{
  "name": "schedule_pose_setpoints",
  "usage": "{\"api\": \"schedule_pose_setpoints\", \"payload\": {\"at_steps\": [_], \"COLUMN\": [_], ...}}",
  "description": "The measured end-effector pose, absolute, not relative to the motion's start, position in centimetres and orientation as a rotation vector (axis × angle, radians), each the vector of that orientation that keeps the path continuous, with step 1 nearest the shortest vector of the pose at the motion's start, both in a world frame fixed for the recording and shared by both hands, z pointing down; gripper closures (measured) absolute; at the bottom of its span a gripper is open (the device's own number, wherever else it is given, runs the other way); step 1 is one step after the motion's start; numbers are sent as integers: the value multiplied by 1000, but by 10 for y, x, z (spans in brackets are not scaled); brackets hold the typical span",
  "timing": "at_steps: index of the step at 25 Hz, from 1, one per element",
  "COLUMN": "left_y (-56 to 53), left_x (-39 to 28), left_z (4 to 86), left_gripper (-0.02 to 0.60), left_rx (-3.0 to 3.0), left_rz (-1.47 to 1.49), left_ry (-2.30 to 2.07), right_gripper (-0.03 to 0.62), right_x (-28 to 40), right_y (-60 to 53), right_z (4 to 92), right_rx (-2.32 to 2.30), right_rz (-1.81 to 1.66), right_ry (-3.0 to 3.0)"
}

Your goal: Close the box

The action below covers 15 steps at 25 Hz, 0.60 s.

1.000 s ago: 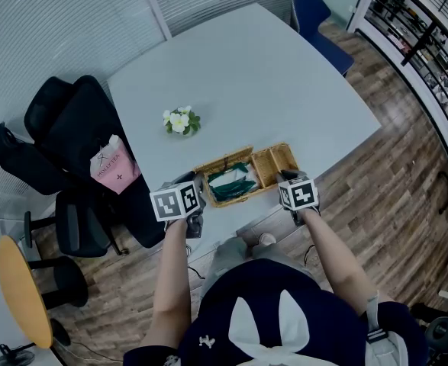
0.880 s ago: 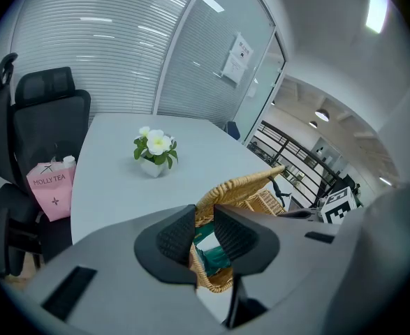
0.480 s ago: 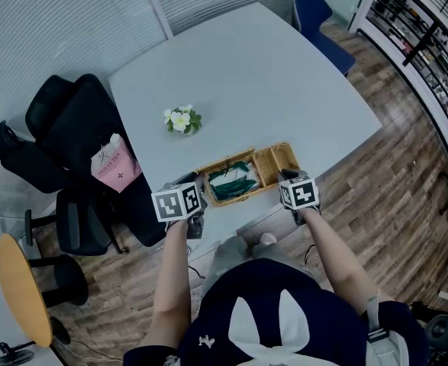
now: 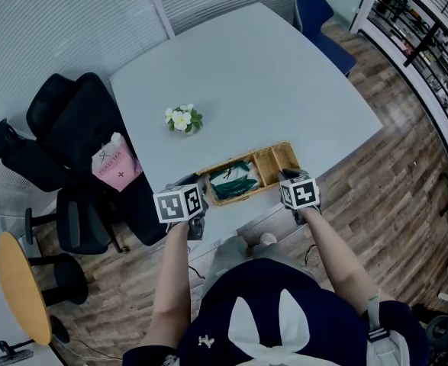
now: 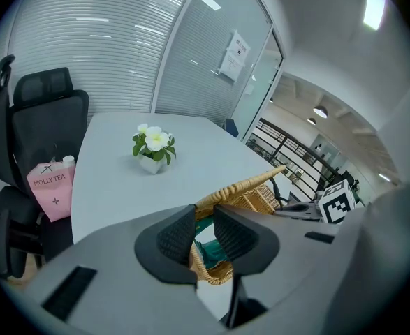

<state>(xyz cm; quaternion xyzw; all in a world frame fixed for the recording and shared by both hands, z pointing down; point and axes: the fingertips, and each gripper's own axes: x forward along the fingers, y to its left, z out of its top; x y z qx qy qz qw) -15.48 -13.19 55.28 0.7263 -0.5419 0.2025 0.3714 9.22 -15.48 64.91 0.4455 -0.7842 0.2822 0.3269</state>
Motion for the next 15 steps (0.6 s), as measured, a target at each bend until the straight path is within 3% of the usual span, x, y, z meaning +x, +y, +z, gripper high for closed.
{"api": "schedule_pose_setpoints", "payload": {"at_steps": [15], "left_y": [-125], "left_x": [-152], "left_z": [557], "left_gripper": [491], "left_rx": [1873], "left_rz": [541], "left_ry": [-1379], "right_gripper": [543], "right_x": [93], "right_y": [-155], "right_z": [649], "right_rx": [1173], "right_rz": [732], "right_ry": [-2054]}}
